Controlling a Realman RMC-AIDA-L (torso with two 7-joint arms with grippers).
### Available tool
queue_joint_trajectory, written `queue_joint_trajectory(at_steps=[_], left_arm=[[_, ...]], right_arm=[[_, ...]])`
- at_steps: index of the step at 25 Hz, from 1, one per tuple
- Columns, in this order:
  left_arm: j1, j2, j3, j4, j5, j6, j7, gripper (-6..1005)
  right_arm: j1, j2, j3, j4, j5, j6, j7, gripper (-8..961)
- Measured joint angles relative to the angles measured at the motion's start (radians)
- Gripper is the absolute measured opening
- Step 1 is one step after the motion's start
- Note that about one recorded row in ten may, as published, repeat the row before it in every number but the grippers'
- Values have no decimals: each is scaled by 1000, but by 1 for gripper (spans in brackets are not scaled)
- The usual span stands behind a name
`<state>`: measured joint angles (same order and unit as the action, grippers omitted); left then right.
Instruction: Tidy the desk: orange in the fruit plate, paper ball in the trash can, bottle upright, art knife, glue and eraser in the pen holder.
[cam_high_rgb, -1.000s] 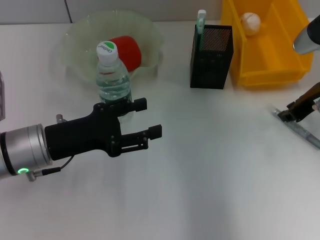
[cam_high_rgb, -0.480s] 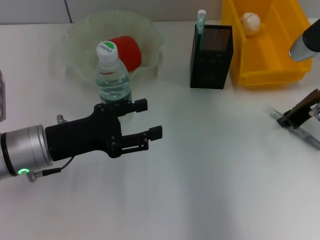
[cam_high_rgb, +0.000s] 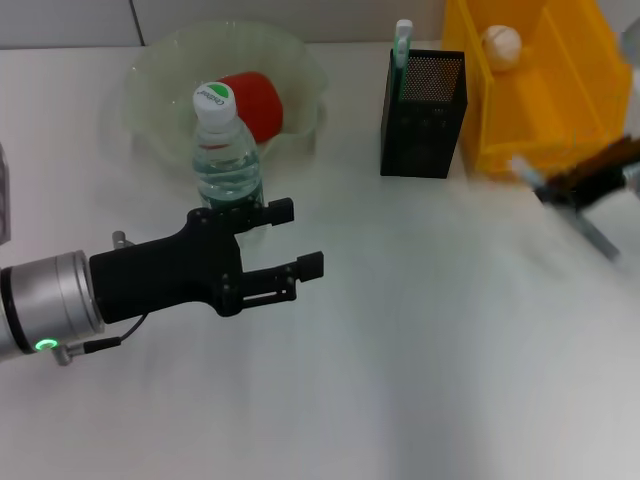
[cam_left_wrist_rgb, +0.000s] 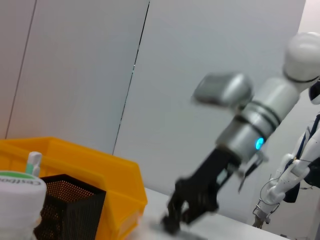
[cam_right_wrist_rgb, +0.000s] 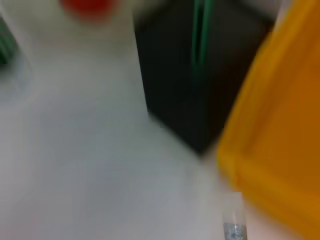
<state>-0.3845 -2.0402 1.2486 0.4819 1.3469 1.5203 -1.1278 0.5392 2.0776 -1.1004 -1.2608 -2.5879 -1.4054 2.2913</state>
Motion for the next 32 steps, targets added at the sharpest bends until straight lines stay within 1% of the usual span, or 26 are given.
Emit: queue_joint_trajectory(at_steps=[1, 2, 3, 4, 5, 6, 7, 8, 9, 11, 13, 16, 18, 21, 23, 26, 32], left_arm=[[1, 0, 0, 0, 0, 0, 0, 798], [1, 0, 0, 0, 0, 0, 0, 798], [2, 0, 0, 0, 0, 0, 1, 798], [3, 0, -1, 0, 0, 0, 2, 798], [4, 0, -1, 0, 0, 1, 2, 798], [4, -1, -1, 0, 0, 2, 4, 798], [4, -1, -1, 0, 0, 2, 4, 798], [4, -1, -1, 0, 0, 3, 5, 798], [4, -2, -1, 0, 0, 3, 6, 798], [5, -3, -2, 0, 0, 5, 7, 798], [6, -5, -2, 0, 0, 8, 7, 798], [6, -6, -1, 0, 0, 12, 8, 798], [8, -6, -1, 0, 0, 12, 9, 798], [9, -7, -1, 1, 0, 14, 13, 798], [9, -8, -1, 5, 0, 16, 14, 798], [11, -9, -2, 7, 0, 21, 14, 797], [16, -15, -2, 2, -1, 24, 47, 797]], right_arm=[[-46, 2, 51, -80, 141, 3, -49, 137], [-46, 2, 51, -80, 141, 3, -49, 136], [-66, 2, 76, -101, 216, 17, -78, 136], [-89, 2, 108, -109, 331, 44, -129, 135], [-107, 2, 133, -101, 430, 67, -177, 135], [-137, 3, 169, -24, 677, 123, -306, 134], [-137, 3, 169, -24, 677, 123, -306, 134], [-151, 4, 175, 42, 835, 147, -400, 133], [-156, 5, 177, 105, 957, 161, -492, 133], [-146, 6, 172, 259, 1190, 168, -701, 132], [-106, 6, 170, 437, 1371, 167, -880, 131], [-7, 2, 178, 720, 1560, 174, -1118, 130], [58, 2, 182, 855, 1614, 204, -1223, 129], [134, 8, 180, 962, 1639, 299, -1288, 127], [168, 10, 177, 1001, 1641, 343, -1298, 126], [203, 11, 177, 1039, 1642, 372, -1304, 126], [225, 13, 176, 1050, 1642, 423, -1302, 127]])
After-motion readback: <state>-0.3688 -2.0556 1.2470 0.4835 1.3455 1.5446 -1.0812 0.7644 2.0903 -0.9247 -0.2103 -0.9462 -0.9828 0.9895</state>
